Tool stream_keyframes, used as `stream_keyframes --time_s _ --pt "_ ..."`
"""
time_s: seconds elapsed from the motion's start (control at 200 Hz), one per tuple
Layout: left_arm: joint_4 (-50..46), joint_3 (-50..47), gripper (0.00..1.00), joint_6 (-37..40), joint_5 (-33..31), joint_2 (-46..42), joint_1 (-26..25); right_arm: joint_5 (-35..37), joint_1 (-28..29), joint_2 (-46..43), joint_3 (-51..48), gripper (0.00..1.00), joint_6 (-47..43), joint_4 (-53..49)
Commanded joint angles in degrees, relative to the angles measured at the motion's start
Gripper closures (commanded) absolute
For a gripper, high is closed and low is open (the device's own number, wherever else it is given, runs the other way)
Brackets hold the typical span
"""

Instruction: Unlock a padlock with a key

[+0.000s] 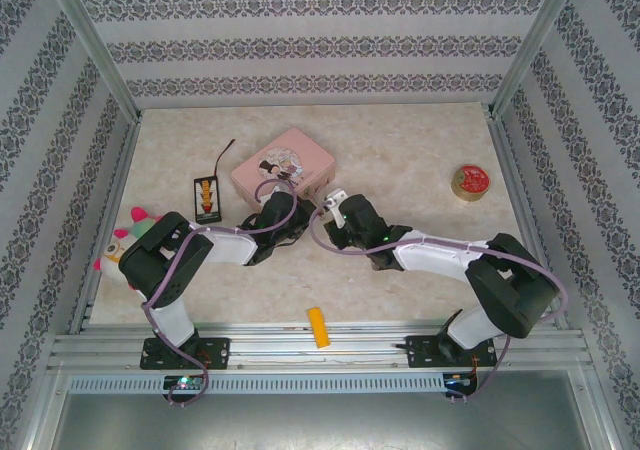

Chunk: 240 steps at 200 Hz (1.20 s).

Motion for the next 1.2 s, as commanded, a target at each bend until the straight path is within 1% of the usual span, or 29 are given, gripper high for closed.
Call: stream_keyframes --time_s 0.0,0.075,0.11,0.46,0.63,0.929,1.194 --pt "-1.89 0.95 1.0 -1.42 2.47 -1.74 -0.49 2.4 1.42 2.83 1.66 0.78 -6.08 2.36" --pt "-1.61 0.85 1.0 -1.5 2.47 -1.79 -0.49 2.6 1.9 4.53 2.63 0.71 -7.22 2.35" --pt "-1.44 0.78 1.0 -1.5 2.47 -1.65 -0.49 2.89 2.15 5.15 2.96 0.7 -7.55 2.37" --pt "-0.83 0.38 1.0 -1.75 3.25 -1.58 -0.43 5.5 2.53 9.02 4.54 0.68 -7.24 4.78" --pt "-0.95 0.33 1.0 -1.77 3.61 -1.74 -0.43 4.95 1.66 10.76 6.06 0.69 -7.04 5.74" --pt "-0.94 0.41 1.0 -1.59 4.13 -1.92 -0.46 3.24 0.4 12.62 7.42 0.79 -6.72 5.89" --pt "-0.61 0.59 1.0 -1.17 5.26 -1.87 -0.49 1.72 -0.89 12.81 7.24 0.83 -5.36 6.14"
